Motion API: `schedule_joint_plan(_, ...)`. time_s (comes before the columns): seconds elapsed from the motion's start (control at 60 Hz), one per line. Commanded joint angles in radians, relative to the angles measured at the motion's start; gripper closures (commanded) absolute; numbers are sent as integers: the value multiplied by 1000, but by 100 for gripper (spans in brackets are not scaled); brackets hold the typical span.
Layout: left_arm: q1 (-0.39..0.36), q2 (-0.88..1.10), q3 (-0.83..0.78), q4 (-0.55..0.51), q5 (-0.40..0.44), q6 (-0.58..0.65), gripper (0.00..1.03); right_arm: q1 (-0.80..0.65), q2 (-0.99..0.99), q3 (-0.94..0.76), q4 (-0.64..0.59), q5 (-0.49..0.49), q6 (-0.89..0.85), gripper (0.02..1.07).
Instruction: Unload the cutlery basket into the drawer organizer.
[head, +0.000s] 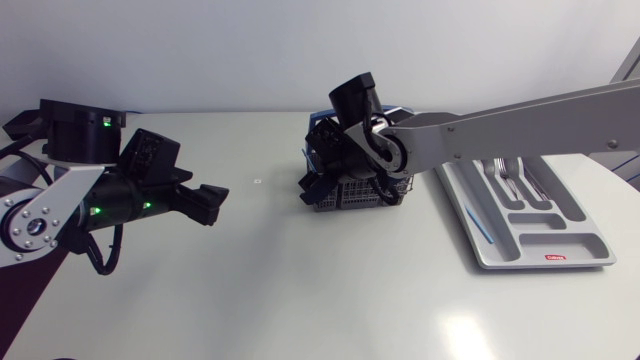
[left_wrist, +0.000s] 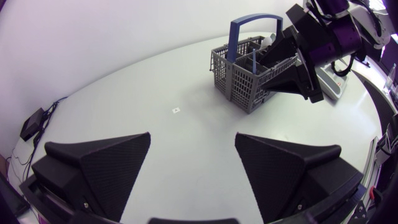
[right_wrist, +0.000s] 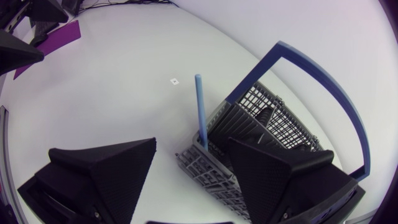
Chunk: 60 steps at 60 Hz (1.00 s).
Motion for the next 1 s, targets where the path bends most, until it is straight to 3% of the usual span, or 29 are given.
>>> schedule_joint_plan(0.0, 4, 17, -5, 14, 9, 25, 7, 8, 32, 44, 18, 7, -19, 40)
schedule_joint_plan(0.1, -4, 20, -8, 23, 9, 23, 7, 5, 52, 61, 35, 12, -22, 55)
schedule_joint_plan(0.25, -17, 34, -14, 35, 9, 23, 7, 3, 93, 94, 36, 18, -20, 68)
schedule_joint_plan(0.433, -25, 35, -14, 38, 10, 26, 7, 0, 128, 117, 47, 56, -29, 93)
schedule_joint_plan(0.733, -40, 31, -26, 49, 9, 26, 7, -8, 24, 71, 78, 21, -16, 98)
schedule_joint_plan(0.983, -40, 11, -37, 49, 9, 31, 7, -18, -180, 48, 74, -38, 32, 97)
